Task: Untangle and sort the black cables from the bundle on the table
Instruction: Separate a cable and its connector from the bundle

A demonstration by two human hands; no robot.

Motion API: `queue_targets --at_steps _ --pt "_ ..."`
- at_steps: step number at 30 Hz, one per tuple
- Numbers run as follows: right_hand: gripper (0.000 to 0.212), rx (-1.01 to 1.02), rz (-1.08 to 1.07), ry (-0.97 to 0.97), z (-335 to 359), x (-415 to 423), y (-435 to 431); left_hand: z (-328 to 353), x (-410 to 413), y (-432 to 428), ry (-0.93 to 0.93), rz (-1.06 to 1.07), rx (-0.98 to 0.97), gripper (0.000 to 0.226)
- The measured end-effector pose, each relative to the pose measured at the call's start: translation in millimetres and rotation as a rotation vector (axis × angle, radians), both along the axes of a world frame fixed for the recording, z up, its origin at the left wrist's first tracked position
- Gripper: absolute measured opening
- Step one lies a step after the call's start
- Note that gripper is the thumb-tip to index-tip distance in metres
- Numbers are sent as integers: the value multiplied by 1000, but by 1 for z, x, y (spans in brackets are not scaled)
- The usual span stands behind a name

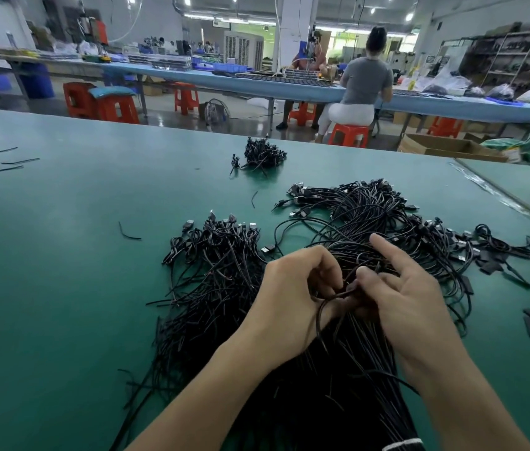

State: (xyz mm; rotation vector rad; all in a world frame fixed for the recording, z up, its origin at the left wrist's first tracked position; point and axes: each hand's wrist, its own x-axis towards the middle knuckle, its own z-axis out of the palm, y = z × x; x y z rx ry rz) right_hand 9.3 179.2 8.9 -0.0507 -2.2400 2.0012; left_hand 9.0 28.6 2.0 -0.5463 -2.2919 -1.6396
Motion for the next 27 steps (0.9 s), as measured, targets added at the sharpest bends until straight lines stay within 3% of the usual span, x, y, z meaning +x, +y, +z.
queue_targets --at_steps 5,8,10,12,17,20,23,25,27 --pt "46 -21 45 -12 19 7 12 -4 -11 -18 -5 378 -86 41" --pt "43 -73 373 40 45 25 5 -7 -12 -23 -31 391 -166 36" --pt "32 14 552 25 51 33 -2 -6 -8 -18 -64 346 -201 32" --pt "25 195 477 -18 44 31 -4 -5 -6 -15 -110 315 -214 53" --pt "32 638 -14 -43 26 18 15 13 1 -24 -58 360 -339 82" --pt "32 709 9 -71 26 19 17 26 6 -28 -144 176 -442 96" --pt "34 656 248 -35 30 21 13 36 12 -23 -289 -85 -342 97" --pt "35 542 401 27 34 23 7 36 12 -21 -332 -151 -261 83" --pt "30 448 401 141 38 23 4 37 12 -22 -383 -215 -213 55"
